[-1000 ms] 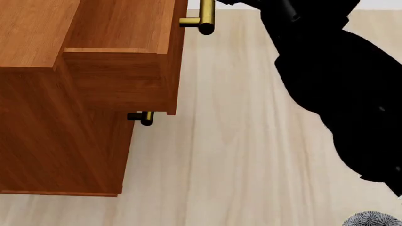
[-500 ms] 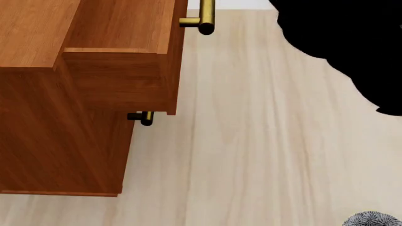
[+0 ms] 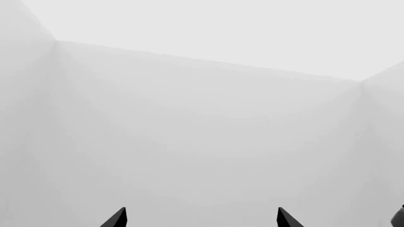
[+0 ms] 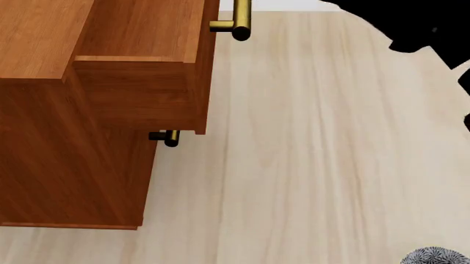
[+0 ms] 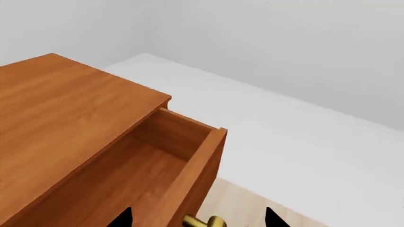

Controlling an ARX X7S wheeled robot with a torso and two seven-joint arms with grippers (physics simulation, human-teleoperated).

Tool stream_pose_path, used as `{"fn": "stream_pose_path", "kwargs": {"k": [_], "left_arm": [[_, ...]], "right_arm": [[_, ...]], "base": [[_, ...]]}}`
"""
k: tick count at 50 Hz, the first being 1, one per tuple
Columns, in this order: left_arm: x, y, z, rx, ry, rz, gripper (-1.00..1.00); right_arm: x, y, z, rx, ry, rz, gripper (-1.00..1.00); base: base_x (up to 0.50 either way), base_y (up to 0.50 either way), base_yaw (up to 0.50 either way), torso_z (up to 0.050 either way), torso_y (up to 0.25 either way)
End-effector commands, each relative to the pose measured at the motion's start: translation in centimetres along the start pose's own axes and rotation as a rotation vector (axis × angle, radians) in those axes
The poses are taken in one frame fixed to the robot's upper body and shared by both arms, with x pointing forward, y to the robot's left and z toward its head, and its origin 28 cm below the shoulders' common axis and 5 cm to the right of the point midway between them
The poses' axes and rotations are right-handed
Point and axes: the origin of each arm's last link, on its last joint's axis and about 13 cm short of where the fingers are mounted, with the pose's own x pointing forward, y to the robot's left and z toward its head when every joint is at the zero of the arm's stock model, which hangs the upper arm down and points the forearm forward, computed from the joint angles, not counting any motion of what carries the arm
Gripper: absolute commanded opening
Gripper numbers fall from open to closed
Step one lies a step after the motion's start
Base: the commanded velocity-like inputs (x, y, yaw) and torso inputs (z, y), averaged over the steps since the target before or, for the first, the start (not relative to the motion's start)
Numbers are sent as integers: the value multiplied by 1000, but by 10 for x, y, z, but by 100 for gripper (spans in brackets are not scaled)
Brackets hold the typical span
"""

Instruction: Close the bottom drawer of the cabinet and open the top drawer.

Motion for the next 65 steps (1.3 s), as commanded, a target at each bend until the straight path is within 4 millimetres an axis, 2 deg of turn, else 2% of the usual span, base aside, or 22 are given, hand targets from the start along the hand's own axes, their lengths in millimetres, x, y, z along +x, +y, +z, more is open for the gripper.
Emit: {"fn": "stream_pose_path", "kwargs": {"k": [1, 7, 33, 65], "left_arm": [[1, 1, 1, 0, -4, 1, 100], [1, 0, 1, 2, -4, 0, 100], [1, 3, 0, 6, -3, 7, 100], [0, 3, 1, 2, -7, 10, 100]], "right_arm": [[10, 3, 7, -70, 45, 32, 100], [15, 5, 10, -96, 63, 45, 100], [37, 19, -7, -219, 187, 108, 100], [38, 21, -17, -286, 287, 122, 100]], "base": [[0, 0, 0, 0, 0], [0, 0, 0, 0, 0], [0, 0, 0, 0, 0], [0, 0, 0, 0, 0]]}}
